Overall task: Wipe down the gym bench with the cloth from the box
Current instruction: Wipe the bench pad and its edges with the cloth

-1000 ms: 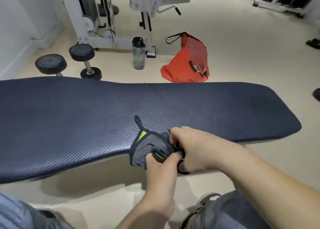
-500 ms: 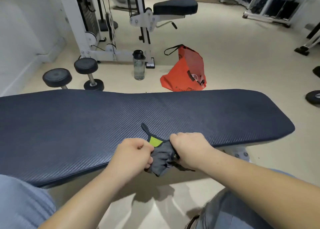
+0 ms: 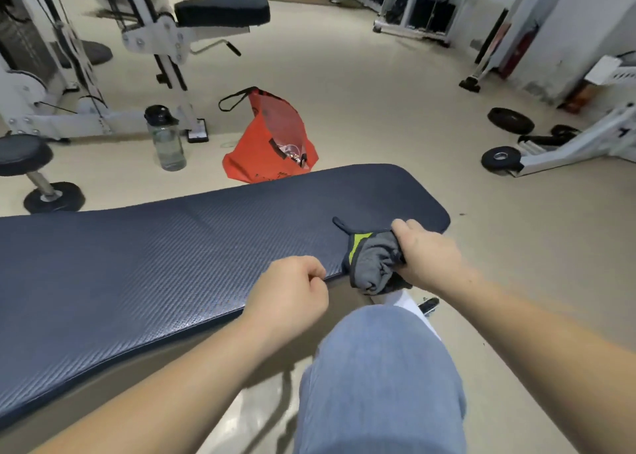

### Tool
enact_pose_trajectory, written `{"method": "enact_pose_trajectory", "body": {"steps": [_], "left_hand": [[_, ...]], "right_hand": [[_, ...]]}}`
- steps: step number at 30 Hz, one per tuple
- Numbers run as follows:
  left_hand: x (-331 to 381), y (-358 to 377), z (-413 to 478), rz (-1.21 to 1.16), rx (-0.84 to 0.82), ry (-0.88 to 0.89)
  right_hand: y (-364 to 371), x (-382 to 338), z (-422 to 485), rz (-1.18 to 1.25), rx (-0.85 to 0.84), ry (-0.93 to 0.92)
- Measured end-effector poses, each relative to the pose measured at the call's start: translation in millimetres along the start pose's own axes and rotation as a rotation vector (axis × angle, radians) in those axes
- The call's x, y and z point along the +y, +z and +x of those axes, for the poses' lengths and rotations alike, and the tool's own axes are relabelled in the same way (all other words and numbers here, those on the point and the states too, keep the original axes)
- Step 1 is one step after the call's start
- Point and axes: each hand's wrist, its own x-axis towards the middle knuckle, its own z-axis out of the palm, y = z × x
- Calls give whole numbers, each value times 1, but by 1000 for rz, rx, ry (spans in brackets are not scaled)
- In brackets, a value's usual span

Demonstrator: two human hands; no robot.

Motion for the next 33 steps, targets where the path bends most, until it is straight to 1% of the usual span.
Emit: {"method": "enact_pose_trajectory", "body": {"steps": [1, 2, 4, 5, 6, 7, 8, 10, 12, 15, 17, 19, 21, 23, 28, 31, 33], "left_hand": [[6, 7, 7, 16, -12, 28], [10, 14, 14, 36, -22, 59], [18, 23, 31, 103, -46, 110], [22, 26, 40, 146, -64, 128], [26, 29, 49, 187, -87, 146], [31, 32, 57, 228, -109, 162], [36, 35, 64, 268, -128, 180], [45, 41, 75, 352, -151, 220], [50, 45, 87, 440, -156, 260], [53, 45, 106, 535, -160, 297], [51, 44, 117, 521, -161, 289], [45, 45, 123, 458, -141, 263], [40, 47, 126, 407, -101, 243], [38, 48, 130, 387, -83, 250], [41, 46, 142, 407, -78, 251], [44, 45, 141, 414, -81, 263], [42, 43, 141, 410, -90, 273]], "right_hand": [[15, 9, -6, 190, 43, 94], [30, 14, -11, 442, 83, 202], [53, 6, -19, 1030, 138, 386], [59, -3, -21, 1264, 172, 465], [63, -13, -22, 1420, 183, 521], [64, -22, -23, 1525, 184, 545], [62, -29, -23, 1574, 191, 554], [64, -31, -15, 1556, 252, 607], [69, -21, -1, 1475, 342, 676], [70, 14, 30, 1317, 459, 749], [64, 47, 57, 1237, 504, 796], [55, 79, 85, 1118, 475, 795], [52, 99, 107, 1026, 417, 722], [52, 107, 121, 952, 364, 659], [28, 112, 159, 763, 235, 580], [17, 102, 171, 735, 181, 507], [16, 104, 163, 763, 141, 504]]}}
